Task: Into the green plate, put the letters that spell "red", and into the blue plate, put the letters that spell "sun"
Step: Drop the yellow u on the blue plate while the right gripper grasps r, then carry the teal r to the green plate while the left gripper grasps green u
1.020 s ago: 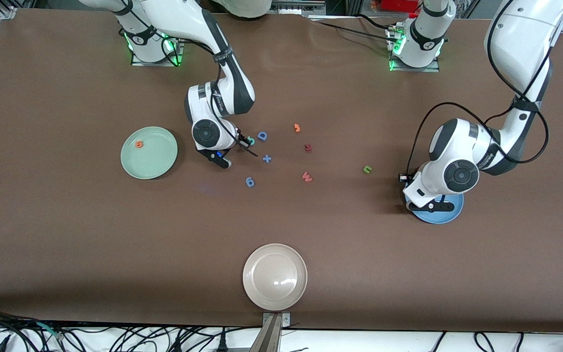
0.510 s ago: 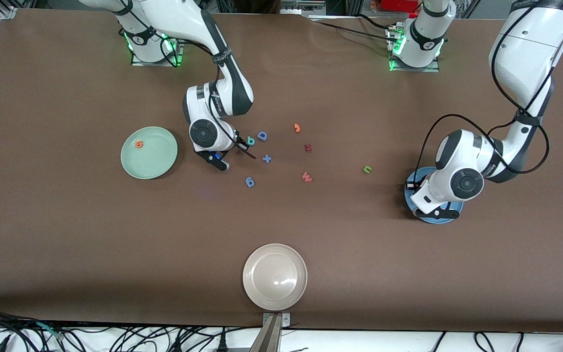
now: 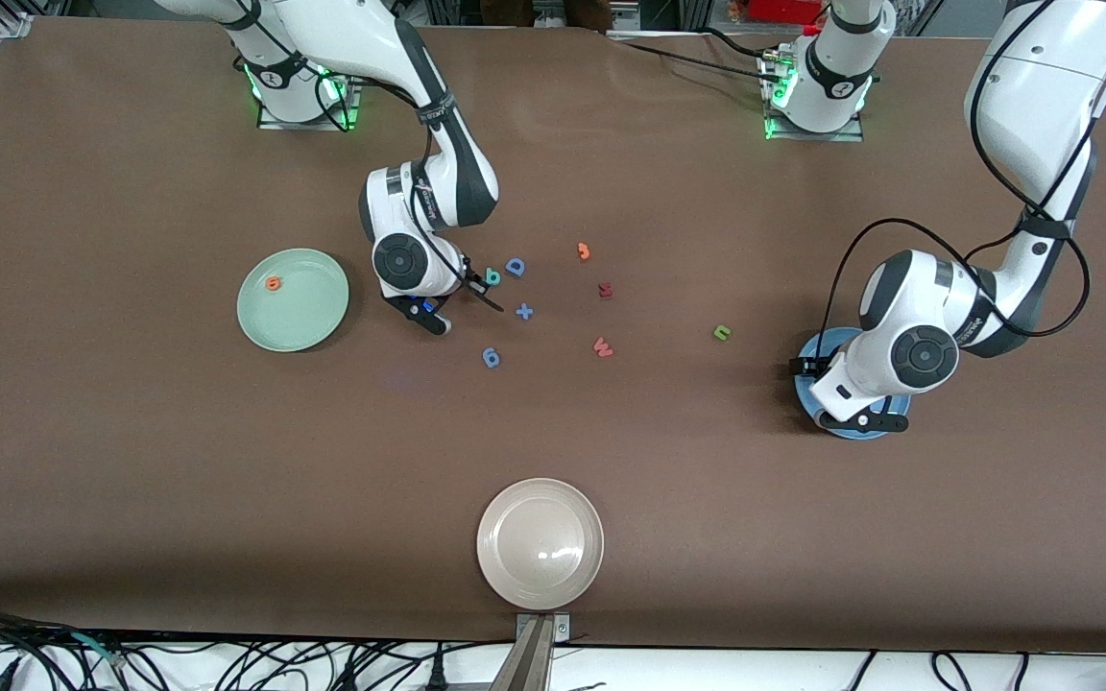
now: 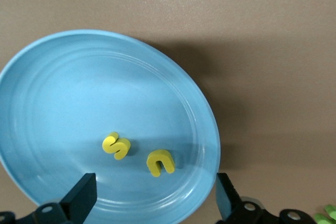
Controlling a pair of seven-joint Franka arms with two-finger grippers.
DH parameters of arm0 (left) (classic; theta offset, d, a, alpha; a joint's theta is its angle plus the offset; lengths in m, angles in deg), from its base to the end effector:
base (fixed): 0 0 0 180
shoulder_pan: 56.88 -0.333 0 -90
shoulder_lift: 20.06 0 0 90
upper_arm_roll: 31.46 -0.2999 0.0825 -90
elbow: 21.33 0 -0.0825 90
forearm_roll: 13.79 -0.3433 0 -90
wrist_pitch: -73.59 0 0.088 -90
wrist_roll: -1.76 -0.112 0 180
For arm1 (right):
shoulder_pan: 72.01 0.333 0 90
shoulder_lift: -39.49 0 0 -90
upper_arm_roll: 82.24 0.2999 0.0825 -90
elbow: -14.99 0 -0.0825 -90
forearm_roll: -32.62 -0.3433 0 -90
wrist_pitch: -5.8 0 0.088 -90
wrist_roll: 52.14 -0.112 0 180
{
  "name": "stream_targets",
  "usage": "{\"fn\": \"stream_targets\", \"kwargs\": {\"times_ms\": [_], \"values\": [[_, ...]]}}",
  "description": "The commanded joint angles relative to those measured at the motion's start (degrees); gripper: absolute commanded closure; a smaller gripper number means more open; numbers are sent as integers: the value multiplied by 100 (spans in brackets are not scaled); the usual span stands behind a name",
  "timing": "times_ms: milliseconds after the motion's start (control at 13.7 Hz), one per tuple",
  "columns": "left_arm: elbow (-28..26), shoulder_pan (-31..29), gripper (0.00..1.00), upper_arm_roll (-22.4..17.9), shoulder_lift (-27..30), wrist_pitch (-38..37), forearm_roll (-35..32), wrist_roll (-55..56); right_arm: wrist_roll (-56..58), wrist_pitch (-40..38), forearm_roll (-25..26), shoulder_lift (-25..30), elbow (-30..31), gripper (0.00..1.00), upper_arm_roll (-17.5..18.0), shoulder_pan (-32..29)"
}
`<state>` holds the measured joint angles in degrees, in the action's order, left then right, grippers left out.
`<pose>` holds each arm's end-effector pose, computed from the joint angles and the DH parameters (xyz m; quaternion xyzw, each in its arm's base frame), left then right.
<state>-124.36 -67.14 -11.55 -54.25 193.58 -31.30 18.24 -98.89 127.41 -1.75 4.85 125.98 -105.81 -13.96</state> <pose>0.5822 -0.0707 0.2229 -0.9917 0.0189 0.1171 0.0498 0.4345 0.3348 0.1822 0.9383 -0.2887 -0.1888 0.0250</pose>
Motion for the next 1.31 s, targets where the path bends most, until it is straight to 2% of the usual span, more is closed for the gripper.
{"fn": "stream_targets", "kwargs": {"times_ms": [0,146,364,655,874,1020,1238], "values": [[54,-38,0,162,122,-151,-69,5,61,-6,-61,53,11,98,-69,58],[107,-46,0,355,122,-151,-51,22,70,-338,-43,176,-24,98,-305,66],[160,24,0,400,113,-151,230,84,148,-1242,201,422,-313,98,-779,67],[187,155,0,417,113,-151,239,241,1165,-2465,432,537,-639,98,-1719,67],[213,471,0,514,61,-151,239,942,2377,-2730,449,502,-552,98,-2387,67],[196,752,0,514,-27,-133,256,1601,2863,-2687,545,458,-350,98,-2564,58],[134,832,0,523,-106,-81,387,1736,3750,-2293,607,370,141,98,-2819,40]]}}
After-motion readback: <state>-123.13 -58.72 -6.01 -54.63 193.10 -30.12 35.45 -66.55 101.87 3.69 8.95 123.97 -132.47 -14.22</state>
